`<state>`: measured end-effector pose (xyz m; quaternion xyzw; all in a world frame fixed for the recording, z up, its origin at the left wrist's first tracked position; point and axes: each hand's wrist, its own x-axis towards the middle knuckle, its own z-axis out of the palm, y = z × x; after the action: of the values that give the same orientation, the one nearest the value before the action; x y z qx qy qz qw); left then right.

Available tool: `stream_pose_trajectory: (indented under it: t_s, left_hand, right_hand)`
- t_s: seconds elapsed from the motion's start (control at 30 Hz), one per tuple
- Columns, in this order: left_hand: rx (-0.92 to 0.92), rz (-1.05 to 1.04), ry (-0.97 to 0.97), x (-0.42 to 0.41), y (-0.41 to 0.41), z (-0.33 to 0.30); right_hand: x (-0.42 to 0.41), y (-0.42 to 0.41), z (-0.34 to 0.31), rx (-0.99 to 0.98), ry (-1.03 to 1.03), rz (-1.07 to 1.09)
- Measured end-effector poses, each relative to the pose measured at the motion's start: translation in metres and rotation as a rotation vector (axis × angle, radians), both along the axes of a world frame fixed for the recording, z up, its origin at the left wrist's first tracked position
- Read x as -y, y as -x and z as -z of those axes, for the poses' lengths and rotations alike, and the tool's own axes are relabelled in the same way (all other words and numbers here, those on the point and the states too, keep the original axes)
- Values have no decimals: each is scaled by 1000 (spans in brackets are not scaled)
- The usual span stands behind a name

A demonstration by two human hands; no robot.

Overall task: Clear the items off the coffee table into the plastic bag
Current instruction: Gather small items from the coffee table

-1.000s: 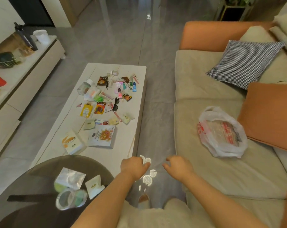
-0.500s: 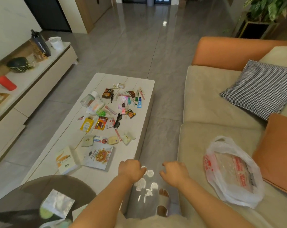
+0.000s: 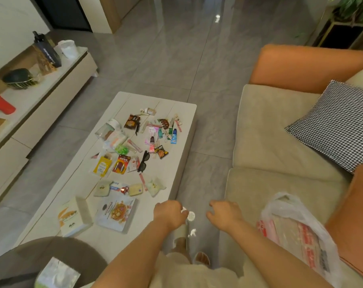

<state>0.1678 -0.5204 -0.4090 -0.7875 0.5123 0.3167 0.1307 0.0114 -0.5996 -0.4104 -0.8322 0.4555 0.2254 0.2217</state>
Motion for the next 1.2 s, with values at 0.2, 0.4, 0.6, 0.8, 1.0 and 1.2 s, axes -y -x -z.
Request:
stream_pose_trajectory:
  t_s: [0.2, 0.4, 0.6, 0.8, 1.0, 1.2]
  left_hand:
    - [-19, 38, 20, 72, -40, 1]
    - [-39, 37, 85, 154, -87, -2]
    - [-67, 48, 73, 204, -114, 5]
    - [-62, -8, 68, 256, -139, 13]
    - [-64, -130, 48, 332, -151, 16]
    - [-80, -252, 60, 422, -149, 11]
  right_hand:
    - [65, -29, 3, -12, 26, 79]
    - [133, -70, -2, -22, 36, 117]
    - [177, -102, -2, 11, -44, 205]
    - [238, -121, -2, 18, -43, 200]
    - [322, -137, 0, 5, -19, 83]
    - [418, -149, -9, 26, 12, -45]
